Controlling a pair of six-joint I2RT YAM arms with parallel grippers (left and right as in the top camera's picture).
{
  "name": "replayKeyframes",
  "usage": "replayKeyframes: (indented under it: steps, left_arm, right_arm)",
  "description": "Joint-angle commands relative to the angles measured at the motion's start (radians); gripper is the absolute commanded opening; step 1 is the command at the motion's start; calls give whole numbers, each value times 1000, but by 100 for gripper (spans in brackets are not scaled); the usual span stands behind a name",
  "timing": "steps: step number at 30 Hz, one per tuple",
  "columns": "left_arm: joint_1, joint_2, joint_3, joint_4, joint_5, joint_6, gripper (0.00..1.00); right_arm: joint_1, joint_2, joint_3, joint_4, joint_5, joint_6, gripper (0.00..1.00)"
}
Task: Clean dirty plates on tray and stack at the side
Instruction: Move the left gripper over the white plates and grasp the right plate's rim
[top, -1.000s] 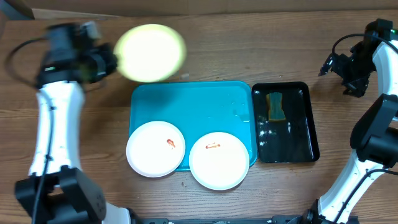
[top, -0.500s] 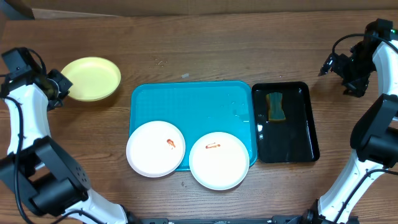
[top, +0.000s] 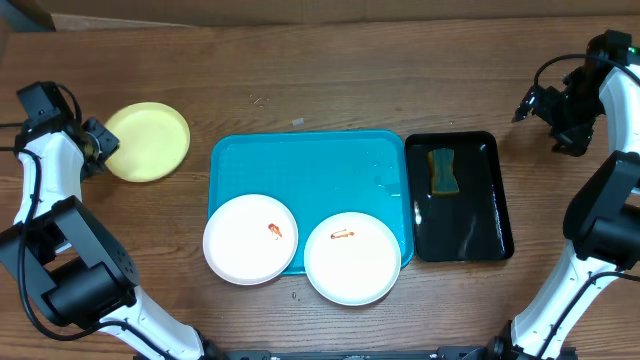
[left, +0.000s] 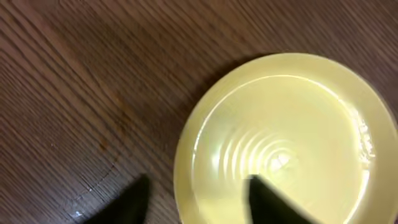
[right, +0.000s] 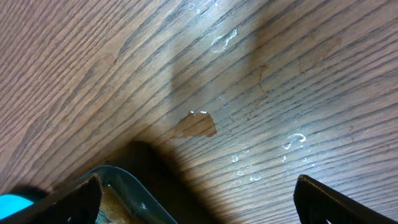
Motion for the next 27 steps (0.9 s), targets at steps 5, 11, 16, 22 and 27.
replayKeyframes:
  steps: [5, 11, 16, 22, 27]
  left_arm:
    - [-9, -74, 94, -83, 286, 151, 76]
    - [-84, -283, 113, -195, 453, 142, 73]
    - [-216, -431, 113, -391, 452, 143, 61]
    - [-446, -486, 80, -638, 433, 143, 45]
    - [-638, -484, -5, -711, 397, 143, 54]
  right_arm:
    - [3, -42, 14, 2, -2, 1, 100]
    - [3, -42, 14, 2, -2, 1, 100]
    - [3, -42, 14, 2, -2, 1, 100]
    - [3, -42, 14, 2, -2, 1, 100]
    - [3, -42, 14, 2, -2, 1, 100]
